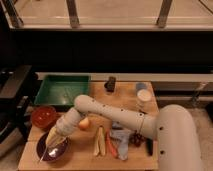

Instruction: Place fork in purple bowl

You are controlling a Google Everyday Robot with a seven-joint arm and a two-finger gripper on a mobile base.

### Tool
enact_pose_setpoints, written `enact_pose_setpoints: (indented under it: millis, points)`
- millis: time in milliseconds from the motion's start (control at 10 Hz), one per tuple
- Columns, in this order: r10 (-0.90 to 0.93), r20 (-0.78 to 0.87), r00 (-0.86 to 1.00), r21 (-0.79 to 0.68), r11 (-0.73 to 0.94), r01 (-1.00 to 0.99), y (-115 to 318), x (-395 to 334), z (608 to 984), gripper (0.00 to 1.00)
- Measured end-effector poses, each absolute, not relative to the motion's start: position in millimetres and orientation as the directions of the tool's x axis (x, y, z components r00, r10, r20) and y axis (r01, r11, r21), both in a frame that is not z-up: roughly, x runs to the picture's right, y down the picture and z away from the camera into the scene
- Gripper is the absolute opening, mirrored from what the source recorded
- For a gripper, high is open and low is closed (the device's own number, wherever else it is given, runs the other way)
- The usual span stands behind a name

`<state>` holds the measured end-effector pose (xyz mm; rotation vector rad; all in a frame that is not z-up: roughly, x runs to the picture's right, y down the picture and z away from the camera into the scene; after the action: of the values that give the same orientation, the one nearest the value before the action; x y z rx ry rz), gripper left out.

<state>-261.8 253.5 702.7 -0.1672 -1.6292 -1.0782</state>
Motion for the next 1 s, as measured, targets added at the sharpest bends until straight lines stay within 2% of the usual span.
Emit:
enact_pose_setpoints:
  millis: [600,1000]
  points:
    - [-0.458,0.840,-0.289,0.519,0.529,0.671,239,-234,707,0.62]
    - [-0.609,0.774,-0.173,0.515,0.448,0.730,189,-196,683,0.62]
